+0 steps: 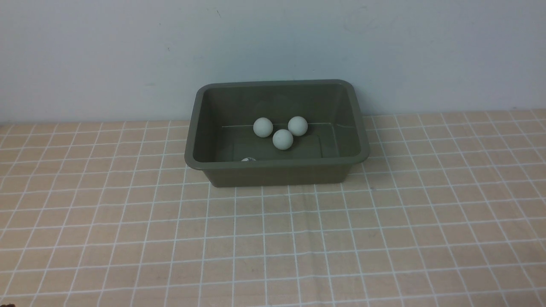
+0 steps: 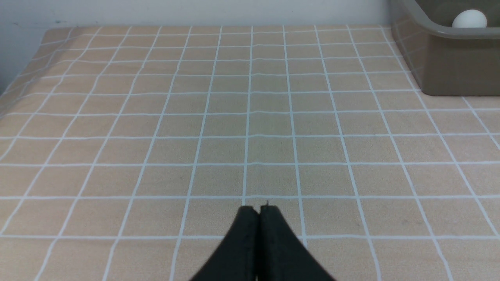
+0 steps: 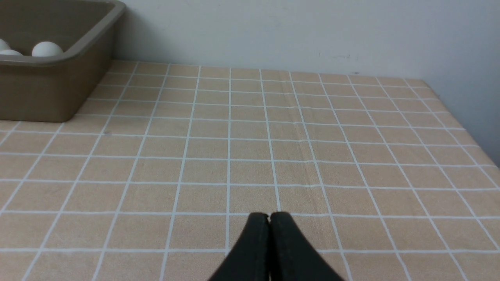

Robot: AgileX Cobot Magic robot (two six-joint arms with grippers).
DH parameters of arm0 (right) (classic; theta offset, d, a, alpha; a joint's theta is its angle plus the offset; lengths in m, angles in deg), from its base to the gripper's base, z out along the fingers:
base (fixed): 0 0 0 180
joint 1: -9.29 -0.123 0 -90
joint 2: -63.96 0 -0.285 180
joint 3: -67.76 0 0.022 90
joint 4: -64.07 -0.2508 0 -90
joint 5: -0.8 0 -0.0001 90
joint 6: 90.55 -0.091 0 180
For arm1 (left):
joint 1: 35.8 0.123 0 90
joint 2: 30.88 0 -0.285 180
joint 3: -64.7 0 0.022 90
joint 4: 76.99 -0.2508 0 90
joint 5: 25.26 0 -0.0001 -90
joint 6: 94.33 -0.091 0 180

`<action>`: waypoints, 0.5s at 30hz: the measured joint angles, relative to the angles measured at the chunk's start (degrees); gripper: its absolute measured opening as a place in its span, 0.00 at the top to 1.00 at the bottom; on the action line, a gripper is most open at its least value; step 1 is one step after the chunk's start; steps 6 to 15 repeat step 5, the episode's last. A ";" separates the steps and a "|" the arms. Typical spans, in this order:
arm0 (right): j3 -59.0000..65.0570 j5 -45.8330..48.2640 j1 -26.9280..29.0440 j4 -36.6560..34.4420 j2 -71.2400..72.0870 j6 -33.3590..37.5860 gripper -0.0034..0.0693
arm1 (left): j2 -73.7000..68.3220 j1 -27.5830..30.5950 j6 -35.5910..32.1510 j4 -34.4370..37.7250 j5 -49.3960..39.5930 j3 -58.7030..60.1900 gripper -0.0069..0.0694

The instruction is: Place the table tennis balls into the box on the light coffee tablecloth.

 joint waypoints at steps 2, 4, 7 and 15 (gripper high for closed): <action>0.00 0.00 0.00 0.00 0.00 0.00 0.98 | 0.00 0.00 0.00 0.00 0.00 0.00 1.00; 0.00 0.00 0.00 0.00 0.00 0.00 0.98 | 0.00 0.00 0.00 0.00 0.00 0.00 1.00; 0.00 0.00 0.00 0.00 0.00 0.00 0.98 | 0.00 0.00 0.00 0.00 0.00 0.00 1.00; 0.00 0.00 0.00 0.00 0.00 0.00 0.98 | 0.00 0.00 0.00 0.00 0.00 0.00 1.00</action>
